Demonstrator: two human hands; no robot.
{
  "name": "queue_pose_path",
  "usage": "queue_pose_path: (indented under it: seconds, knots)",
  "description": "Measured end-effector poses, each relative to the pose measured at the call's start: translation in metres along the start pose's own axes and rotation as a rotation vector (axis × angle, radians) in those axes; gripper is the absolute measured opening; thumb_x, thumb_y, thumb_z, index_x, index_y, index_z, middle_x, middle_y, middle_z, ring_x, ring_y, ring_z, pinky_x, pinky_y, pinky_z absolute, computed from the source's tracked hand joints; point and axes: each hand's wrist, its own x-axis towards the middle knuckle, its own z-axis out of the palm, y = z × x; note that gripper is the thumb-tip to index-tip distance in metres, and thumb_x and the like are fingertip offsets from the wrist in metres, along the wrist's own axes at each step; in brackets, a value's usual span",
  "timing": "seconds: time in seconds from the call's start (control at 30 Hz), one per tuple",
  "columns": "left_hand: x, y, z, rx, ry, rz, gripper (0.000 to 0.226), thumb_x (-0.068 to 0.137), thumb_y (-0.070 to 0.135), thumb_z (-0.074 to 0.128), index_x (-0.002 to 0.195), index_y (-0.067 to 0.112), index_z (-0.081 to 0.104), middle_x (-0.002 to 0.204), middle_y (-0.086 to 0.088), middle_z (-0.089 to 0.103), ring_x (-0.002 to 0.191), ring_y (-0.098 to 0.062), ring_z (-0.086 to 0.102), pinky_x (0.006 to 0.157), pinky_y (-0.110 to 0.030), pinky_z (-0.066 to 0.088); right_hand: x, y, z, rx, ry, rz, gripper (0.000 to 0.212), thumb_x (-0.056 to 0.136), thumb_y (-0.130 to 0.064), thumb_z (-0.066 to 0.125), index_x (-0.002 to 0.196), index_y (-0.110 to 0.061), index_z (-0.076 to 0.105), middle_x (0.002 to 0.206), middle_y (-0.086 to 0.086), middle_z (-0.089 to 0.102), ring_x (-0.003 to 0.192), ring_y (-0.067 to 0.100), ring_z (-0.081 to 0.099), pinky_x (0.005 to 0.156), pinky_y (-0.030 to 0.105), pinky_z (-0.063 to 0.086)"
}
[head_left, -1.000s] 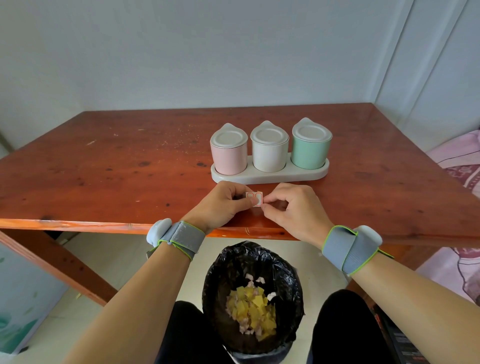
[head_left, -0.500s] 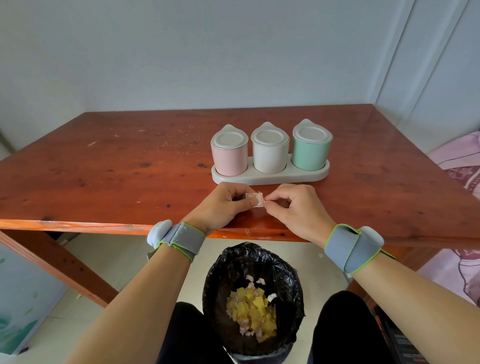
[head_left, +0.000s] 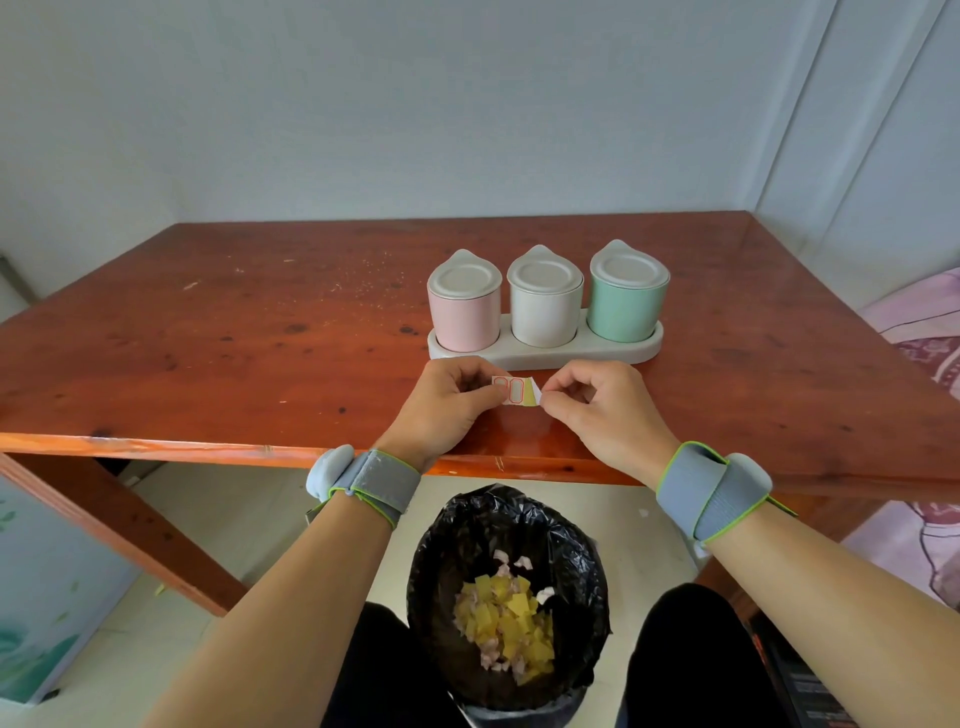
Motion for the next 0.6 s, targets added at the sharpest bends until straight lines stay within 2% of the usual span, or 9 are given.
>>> queue_pose_path:
  seconds: [0.07, 0.13, 0.2, 0.3, 0.4, 0.5, 0.6]
  knots:
    - [0.0003, -0.0006, 0.0003, -0.014, 0.036, 0.016, 0.016, 0.083, -0.001, 0.063, 0.084, 0.015, 0.067, 0.072, -0.007, 0.059, 0.072, -0.021, 0.05, 0.071, -0.028, 0.043, 0.0007, 0.0005, -0.0002, 0.017, 0.005, 0.011, 0.007, 0.077, -0.008, 0.069, 0.072, -0.01, 0.071, 0.056, -0.009, 0.056, 0.047, 0.004, 0.044, 0.051, 0.01, 0.036]
    - [0.0008, -0.0012, -0.0001, -0.017, 0.064, 0.031, 0.018, 0.083, -0.003, 0.061, 0.092, 0.013, 0.06, 0.064, -0.002, 0.05, 0.066, -0.022, 0.043, 0.061, -0.027, 0.038, 0.0018, 0.0016, -0.0006, 0.043, 0.009, 0.027, 0.008, 0.077, -0.009, 0.068, 0.07, -0.011, 0.07, 0.056, -0.006, 0.056, 0.049, 0.006, 0.044, 0.052, 0.013, 0.037]
    - [0.0015, -0.0021, 0.0003, 0.004, 0.1, 0.048, 0.018, 0.084, -0.003, 0.057, 0.093, 0.012, 0.057, 0.064, -0.008, 0.045, 0.064, -0.022, 0.038, 0.058, -0.03, 0.034, 0.0026, 0.0026, -0.0011, 0.061, 0.011, 0.04, 0.009, 0.077, -0.008, 0.067, 0.069, -0.012, 0.07, 0.055, -0.005, 0.056, 0.05, 0.008, 0.044, 0.051, 0.015, 0.038]
    - [0.002, -0.0023, 0.0029, 0.06, 0.141, 0.073, 0.014, 0.085, -0.002, 0.057, 0.085, 0.01, 0.063, 0.071, -0.012, 0.05, 0.063, -0.019, 0.042, 0.061, -0.029, 0.038, 0.0043, 0.0044, -0.0019, 0.086, -0.01, 0.073, 0.011, 0.078, -0.009, 0.066, 0.068, -0.013, 0.069, 0.046, -0.012, 0.051, 0.047, 0.008, 0.042, 0.05, 0.016, 0.036]
    - [0.0012, -0.0002, 0.0045, 0.026, 0.118, 0.036, 0.008, 0.085, 0.005, 0.063, 0.087, 0.009, 0.069, 0.077, -0.008, 0.06, 0.064, -0.006, 0.052, 0.065, -0.019, 0.044, 0.0066, 0.0054, -0.0016, 0.096, -0.063, 0.097, 0.009, 0.079, -0.011, 0.067, 0.07, -0.012, 0.069, 0.045, -0.012, 0.05, 0.049, 0.011, 0.041, 0.054, 0.024, 0.036]
    - [0.0018, -0.0011, 0.0041, -0.03, 0.083, -0.015, 0.009, 0.084, 0.011, 0.066, 0.09, 0.005, 0.069, 0.089, -0.009, 0.065, 0.078, -0.014, 0.057, 0.077, -0.026, 0.047, 0.0068, 0.0033, -0.0014, 0.079, -0.105, 0.104, 0.009, 0.079, -0.014, 0.069, 0.07, -0.013, 0.071, 0.054, -0.002, 0.054, 0.051, 0.012, 0.042, 0.056, 0.027, 0.037]
    - [0.0021, 0.0004, 0.0053, 0.009, 0.049, -0.025, 0.002, 0.082, 0.01, 0.068, 0.081, 0.008, 0.068, 0.094, -0.004, 0.063, 0.081, -0.016, 0.057, 0.078, -0.027, 0.047, 0.0065, 0.0023, -0.0017, 0.065, -0.128, 0.11, 0.009, 0.079, -0.017, 0.07, 0.07, -0.016, 0.071, 0.055, -0.003, 0.054, 0.052, 0.013, 0.042, 0.057, 0.029, 0.037]
